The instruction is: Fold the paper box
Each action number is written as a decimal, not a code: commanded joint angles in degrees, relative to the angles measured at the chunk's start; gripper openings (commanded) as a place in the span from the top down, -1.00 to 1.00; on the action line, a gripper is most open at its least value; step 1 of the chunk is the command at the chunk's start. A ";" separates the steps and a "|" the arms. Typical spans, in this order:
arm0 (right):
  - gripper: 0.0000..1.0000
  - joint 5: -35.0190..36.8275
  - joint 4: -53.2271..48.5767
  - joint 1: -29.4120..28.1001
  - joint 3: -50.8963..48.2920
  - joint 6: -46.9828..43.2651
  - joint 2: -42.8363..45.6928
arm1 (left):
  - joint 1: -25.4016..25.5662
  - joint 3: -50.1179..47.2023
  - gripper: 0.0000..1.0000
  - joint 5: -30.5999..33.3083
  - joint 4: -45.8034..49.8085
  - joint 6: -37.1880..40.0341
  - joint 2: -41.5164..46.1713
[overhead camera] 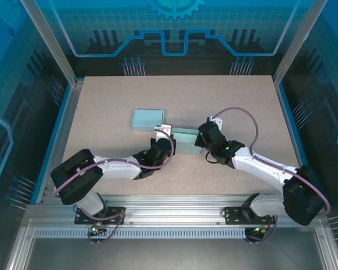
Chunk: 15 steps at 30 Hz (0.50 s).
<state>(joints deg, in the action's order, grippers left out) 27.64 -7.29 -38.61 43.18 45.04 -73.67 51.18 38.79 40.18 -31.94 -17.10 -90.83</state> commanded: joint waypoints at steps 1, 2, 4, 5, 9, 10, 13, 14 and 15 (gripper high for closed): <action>1.00 -8.01 2.69 -3.36 -2.62 1.39 -1.02 | 3.10 -0.11 1.00 -8.69 0.34 -2.39 -0.33; 1.00 -7.75 2.49 -3.40 -2.87 1.44 -1.03 | 2.97 -0.18 1.00 -9.05 0.61 -2.77 -0.11; 1.00 -7.48 2.06 -3.42 -3.21 1.17 -0.86 | 2.49 -0.44 1.00 -10.13 0.93 -3.68 0.43; 1.00 -7.42 1.97 -3.43 -3.44 1.00 -0.70 | 2.15 -0.55 1.00 -11.01 1.00 -4.32 0.73; 1.00 -6.69 1.08 -3.48 -3.59 0.13 -0.89 | 0.24 -1.24 1.00 -15.98 1.96 -7.68 2.32; 1.00 -6.52 0.86 -3.46 -3.70 -0.27 -0.99 | -0.51 -1.57 1.00 -17.52 1.97 -8.74 2.76; 1.00 -6.36 0.77 -3.48 -3.96 -1.42 -1.03 | -2.24 -2.33 1.00 -21.84 2.11 -10.95 3.99; 1.00 -6.28 0.70 -3.42 -4.06 -1.82 -1.01 | -2.63 -2.39 1.00 -22.88 2.14 -11.40 4.31; 1.00 -6.15 0.48 -3.42 -4.11 -2.09 -0.96 | -2.94 -2.41 1.00 -23.70 2.30 -11.70 4.54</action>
<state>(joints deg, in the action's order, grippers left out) 29.21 -4.40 -39.29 41.25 43.64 -73.17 47.70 37.17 30.00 -30.30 -24.88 -87.29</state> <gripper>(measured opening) 0.057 0.055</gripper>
